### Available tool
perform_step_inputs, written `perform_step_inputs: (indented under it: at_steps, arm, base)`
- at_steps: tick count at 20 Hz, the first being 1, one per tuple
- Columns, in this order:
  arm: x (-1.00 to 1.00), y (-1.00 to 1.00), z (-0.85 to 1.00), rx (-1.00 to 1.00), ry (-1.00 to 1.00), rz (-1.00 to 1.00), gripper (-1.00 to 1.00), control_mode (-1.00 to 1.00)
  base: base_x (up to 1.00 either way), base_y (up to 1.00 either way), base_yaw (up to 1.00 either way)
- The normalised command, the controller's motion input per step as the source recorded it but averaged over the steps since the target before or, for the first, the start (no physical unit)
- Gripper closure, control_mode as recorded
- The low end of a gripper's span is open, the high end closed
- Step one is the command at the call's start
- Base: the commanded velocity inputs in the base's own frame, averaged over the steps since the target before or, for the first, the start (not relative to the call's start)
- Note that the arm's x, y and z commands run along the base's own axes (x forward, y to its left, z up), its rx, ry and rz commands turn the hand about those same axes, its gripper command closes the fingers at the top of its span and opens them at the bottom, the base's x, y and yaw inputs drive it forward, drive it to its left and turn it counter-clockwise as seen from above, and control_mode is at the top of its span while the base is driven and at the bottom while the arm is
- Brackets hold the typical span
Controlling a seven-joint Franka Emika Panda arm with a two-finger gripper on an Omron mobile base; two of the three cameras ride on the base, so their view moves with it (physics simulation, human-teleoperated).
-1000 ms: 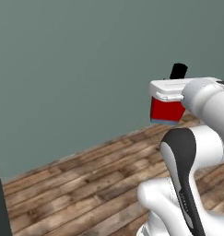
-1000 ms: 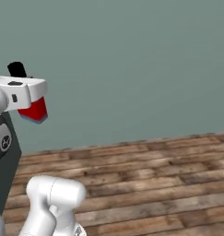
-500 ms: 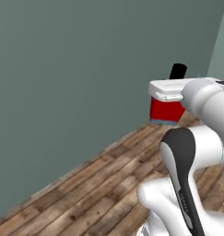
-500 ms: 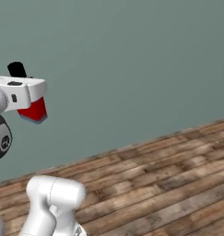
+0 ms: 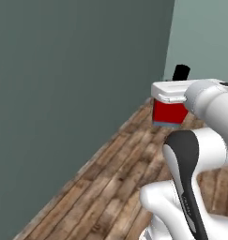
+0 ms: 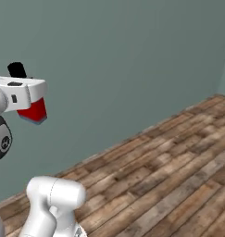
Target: Open the cabinet directly in front. Then move the liquor and the cup to the dining counter with the jar on it.
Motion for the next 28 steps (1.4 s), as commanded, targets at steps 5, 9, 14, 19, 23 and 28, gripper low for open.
perform_step_inputs:
  at_steps: [5,9,14,19,23,28]
  arm:
    - [0.0,0.0,0.0,0.0,0.0,0.0,1.0,1.0]
    - [0.0,0.0,0.0,0.0,0.0,0.0,1.0,1.0]
    - [0.0,0.0,0.0,0.0,0.0,0.0,1.0,1.0]
    - [0.0,0.0,0.0,0.0,0.0,0.0,1.0,1.0]
    - [0.0,0.0,0.0,0.0,0.0,0.0,1.0,1.0]
    - [0.0,0.0,0.0,0.0,0.0,0.0,1.0,1.0]
  base:
    - [0.66,0.0,-0.48]
    - [0.54,0.0,-0.49]
    - [0.49,0.0,-0.5]
    - [0.38,0.0,-0.52]
    - [0.36,0.0,-0.53]
    - [0.27,0.0,-0.52]
